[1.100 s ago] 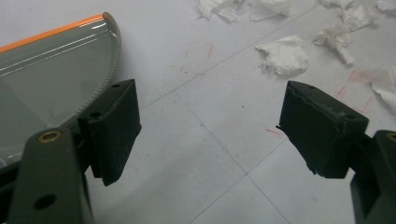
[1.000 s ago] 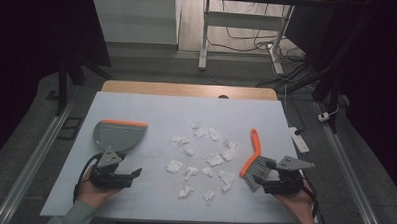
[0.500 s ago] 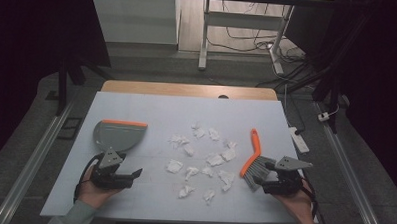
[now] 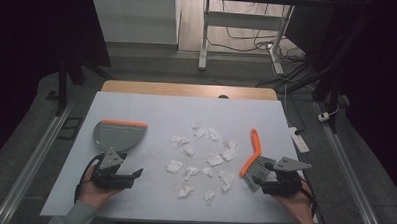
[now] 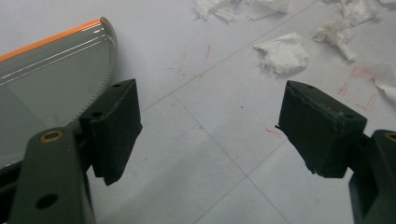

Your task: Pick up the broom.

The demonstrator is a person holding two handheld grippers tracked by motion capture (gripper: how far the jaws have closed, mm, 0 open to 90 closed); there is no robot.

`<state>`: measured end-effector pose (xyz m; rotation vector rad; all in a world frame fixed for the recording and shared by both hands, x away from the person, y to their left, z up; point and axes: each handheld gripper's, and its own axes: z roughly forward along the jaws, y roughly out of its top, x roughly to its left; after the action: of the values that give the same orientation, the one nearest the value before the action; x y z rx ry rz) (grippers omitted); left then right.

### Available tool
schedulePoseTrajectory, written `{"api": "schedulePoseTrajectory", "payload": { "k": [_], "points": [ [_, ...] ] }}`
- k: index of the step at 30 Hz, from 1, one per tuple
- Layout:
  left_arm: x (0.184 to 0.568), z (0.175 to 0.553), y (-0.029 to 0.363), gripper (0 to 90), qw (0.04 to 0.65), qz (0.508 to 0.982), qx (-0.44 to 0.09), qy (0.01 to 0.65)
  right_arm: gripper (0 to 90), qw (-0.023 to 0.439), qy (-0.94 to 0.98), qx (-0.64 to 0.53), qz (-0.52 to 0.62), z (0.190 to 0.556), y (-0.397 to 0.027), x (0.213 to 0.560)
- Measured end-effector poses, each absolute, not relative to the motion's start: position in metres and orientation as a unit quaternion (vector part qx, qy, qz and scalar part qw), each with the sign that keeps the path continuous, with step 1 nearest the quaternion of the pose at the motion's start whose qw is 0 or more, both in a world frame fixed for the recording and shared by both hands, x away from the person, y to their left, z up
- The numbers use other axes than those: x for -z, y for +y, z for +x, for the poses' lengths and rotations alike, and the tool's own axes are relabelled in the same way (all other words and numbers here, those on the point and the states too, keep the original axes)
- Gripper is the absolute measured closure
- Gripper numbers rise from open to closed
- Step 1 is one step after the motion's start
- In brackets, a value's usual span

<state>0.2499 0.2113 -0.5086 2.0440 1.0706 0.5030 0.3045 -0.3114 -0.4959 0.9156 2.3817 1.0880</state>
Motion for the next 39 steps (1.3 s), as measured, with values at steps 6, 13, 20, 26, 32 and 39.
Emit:
{"api": "schedulePoseTrajectory", "payload": {
  "k": [6, 13, 20, 26, 32, 39],
  "points": [
    [0.509, 0.251, 0.211, 21.9, 0.380, 0.800, -0.197, 0.420, 29.8, 0.213, 0.832, -0.395, 0.325, 0.302, -0.310, 0.484],
    [0.508, 0.250, 0.211, 22.7, 0.383, 0.797, -0.201, 0.421, 29.5, 0.205, 0.826, -0.400, 0.341, 0.311, -0.306, 0.466],
    [0.509, 0.251, 0.210, 22.7, 0.381, 0.799, -0.199, 0.421, 29.0, 0.210, 0.822, -0.383, 0.366, 0.324, -0.294, 0.450],
    [0.509, 0.250, 0.211, 22.6, 0.381, 0.798, -0.197, 0.422, 28.7, 0.206, 0.822, -0.355, 0.395, 0.339, -0.287, 0.446],
    [0.509, 0.249, 0.209, 22.6, 0.382, 0.800, -0.195, 0.420, 30.0, 0.179, 0.821, -0.329, 0.431, 0.363, -0.285, 0.447],
    [0.509, 0.249, 0.208, 22.4, 0.383, 0.804, -0.192, 0.411, 31.3, 0.188, 0.833, -0.242, 0.461, 0.396, -0.278, 0.452]
  ]
}}
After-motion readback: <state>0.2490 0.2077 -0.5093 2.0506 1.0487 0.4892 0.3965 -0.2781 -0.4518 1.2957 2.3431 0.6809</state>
